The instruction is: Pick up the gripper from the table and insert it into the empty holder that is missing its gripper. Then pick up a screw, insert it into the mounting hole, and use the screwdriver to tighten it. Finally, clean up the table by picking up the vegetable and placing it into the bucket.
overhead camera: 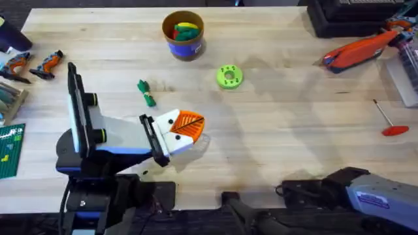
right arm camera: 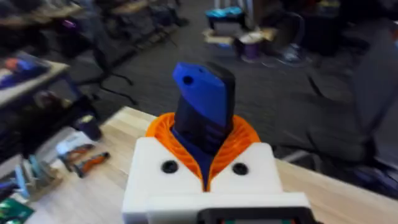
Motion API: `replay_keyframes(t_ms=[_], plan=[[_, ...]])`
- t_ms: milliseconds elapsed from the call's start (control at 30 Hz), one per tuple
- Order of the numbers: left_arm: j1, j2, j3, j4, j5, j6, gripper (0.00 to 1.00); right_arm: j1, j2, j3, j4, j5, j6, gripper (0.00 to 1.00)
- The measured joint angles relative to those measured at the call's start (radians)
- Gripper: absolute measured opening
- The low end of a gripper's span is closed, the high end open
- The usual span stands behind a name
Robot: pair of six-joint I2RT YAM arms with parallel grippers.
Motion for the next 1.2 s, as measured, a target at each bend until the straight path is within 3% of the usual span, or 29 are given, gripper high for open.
replay_keyframes(t_ms=[300,333,500,800,967,1200], plan=[[0.0,0.0,0.0,0.0,0.0,0.0,0.004,0.01,0.025,-0.272,0.48,-0.145,0.154,0.027],[0.0,0.0,0.0,0.0,0.0,0.0,0.004,0.03,0.028,-0.368,0.642,-0.172,0.213,0.027],[0.0,0.0,0.0,0.0,0.0,0.0,0.004,0.084,0.028,-0.464,0.804,-0.208,0.3,0.027],[0.0,0.0,0.0,0.0,0.0,0.0,0.004,0.186,0.042,-0.494,0.961,-0.326,0.318,0.027],[0.0,0.0,0.0,0.0,0.0,0.0,0.004,0.249,0.091,-0.497,1.085,-0.491,0.318,0.027],[0.0,0.0,0.0,0.0,0.0,0.0,0.004,0.264,0.143,-0.522,1.229,-0.608,0.321,0.027]])
